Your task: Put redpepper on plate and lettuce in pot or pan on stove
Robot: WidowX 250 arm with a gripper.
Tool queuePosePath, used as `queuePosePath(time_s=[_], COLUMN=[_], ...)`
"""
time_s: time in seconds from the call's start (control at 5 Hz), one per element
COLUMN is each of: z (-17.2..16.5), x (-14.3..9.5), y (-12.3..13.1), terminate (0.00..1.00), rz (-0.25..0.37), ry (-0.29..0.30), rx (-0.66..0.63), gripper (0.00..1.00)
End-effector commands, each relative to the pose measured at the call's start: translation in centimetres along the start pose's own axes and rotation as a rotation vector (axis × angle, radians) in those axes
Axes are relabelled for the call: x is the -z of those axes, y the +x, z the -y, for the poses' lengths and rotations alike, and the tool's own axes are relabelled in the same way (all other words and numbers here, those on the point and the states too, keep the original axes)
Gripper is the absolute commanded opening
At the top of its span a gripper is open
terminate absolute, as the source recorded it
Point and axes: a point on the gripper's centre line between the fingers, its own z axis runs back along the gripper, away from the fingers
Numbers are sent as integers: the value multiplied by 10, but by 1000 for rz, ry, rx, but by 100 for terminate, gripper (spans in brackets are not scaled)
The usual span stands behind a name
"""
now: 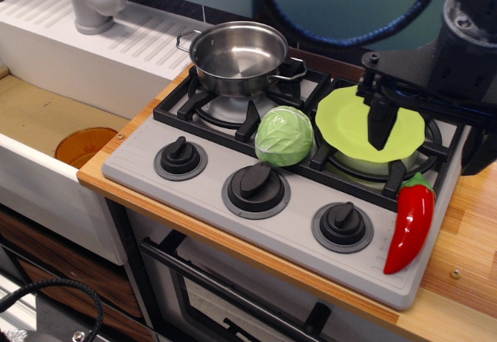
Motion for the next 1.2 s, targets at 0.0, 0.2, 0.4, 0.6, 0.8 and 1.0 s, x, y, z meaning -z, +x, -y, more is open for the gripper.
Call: queuePosePath(time_s=[0.0, 0.2, 0.4, 0.6, 0.8, 1.0], z=[0, 7, 7, 10, 14, 18], x=[0, 24, 38, 49, 60, 69], y=[0, -3, -4, -6, -6, -7], terminate=[0, 0, 0, 0, 0, 0], rz=[0, 26, 52, 72, 89, 103], ry=[0, -17, -29, -30, -35, -32], rx=[0, -10, -15, -26, -35, -45], gripper=[100, 100, 100, 100, 100, 100])
